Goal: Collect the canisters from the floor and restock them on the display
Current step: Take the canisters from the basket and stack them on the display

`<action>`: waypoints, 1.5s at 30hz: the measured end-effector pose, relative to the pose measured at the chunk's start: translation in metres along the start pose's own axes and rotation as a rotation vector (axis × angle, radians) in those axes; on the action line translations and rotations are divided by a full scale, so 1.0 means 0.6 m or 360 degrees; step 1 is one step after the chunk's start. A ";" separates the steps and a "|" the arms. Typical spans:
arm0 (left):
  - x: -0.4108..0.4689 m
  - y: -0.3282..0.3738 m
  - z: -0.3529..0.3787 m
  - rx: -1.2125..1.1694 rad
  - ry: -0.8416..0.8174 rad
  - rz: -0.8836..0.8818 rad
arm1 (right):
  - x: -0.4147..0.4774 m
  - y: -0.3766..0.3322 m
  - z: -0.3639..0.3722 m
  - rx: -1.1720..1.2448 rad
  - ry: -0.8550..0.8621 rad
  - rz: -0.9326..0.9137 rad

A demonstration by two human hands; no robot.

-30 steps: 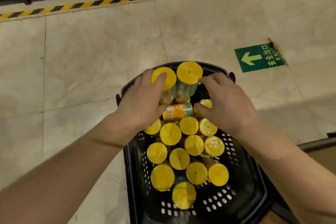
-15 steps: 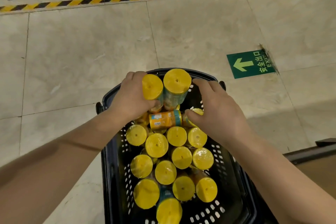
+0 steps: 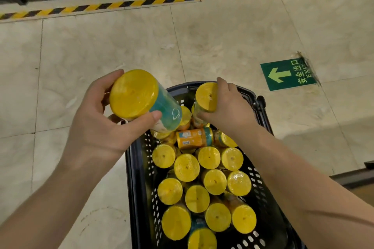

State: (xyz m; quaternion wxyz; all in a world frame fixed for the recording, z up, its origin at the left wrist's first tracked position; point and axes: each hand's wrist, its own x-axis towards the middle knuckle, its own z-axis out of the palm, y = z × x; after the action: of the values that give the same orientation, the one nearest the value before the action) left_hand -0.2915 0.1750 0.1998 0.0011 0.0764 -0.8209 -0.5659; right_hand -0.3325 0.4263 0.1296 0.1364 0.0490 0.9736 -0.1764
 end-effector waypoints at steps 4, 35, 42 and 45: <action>-0.011 0.017 -0.032 0.0002 -0.0027 0.0098 | 0.002 -0.002 0.009 0.0061 0.0073 0.0023; -0.236 0.909 -0.278 -0.0326 -0.0496 0.0738 | -0.645 -0.231 -0.943 0.1292 0.0881 -0.0238; -0.291 0.982 -0.245 -0.0526 -0.0543 0.0871 | -0.737 -0.208 -0.995 0.1457 0.1103 -0.0266; -0.299 0.995 -0.225 -0.0515 -0.0647 0.0920 | -0.777 -0.191 -0.998 0.1477 0.1227 -0.0191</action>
State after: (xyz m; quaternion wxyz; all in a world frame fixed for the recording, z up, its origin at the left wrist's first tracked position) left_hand -0.1765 0.2800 0.8182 0.0098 -0.2729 -0.6923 -0.6680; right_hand -0.0509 0.5111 0.8387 -0.2719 0.1086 0.7753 -0.5596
